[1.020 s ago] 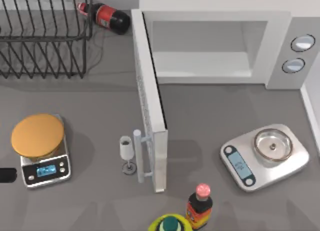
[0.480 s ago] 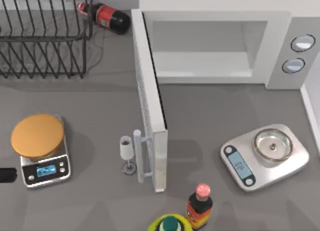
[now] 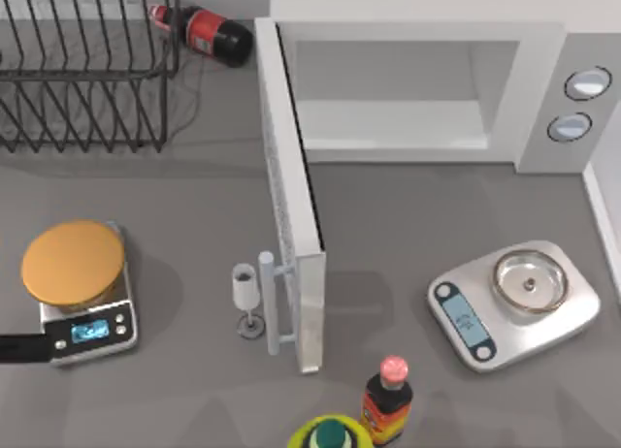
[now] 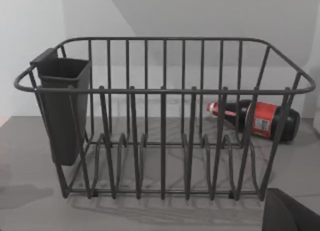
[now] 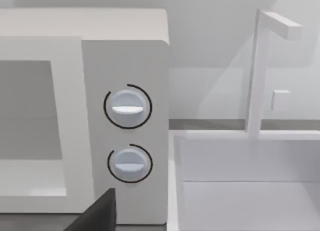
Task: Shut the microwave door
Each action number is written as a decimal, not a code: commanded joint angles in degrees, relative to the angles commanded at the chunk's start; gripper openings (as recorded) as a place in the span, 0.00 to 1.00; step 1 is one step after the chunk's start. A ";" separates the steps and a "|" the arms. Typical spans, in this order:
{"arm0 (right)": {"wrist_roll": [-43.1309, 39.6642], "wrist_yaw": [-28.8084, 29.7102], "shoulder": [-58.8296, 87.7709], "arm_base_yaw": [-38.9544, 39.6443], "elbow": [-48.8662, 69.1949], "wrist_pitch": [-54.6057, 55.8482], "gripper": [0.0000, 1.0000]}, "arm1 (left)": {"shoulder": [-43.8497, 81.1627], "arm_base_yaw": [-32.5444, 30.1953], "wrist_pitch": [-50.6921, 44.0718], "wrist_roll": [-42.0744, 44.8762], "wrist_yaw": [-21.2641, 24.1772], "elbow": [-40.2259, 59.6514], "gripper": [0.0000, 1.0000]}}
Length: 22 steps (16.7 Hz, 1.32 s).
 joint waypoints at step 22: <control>0.00 0.00 0.00 0.00 0.00 0.00 1.00 | 22.80 -22.95 27.94 0.38 -22.91 -4.33 0.00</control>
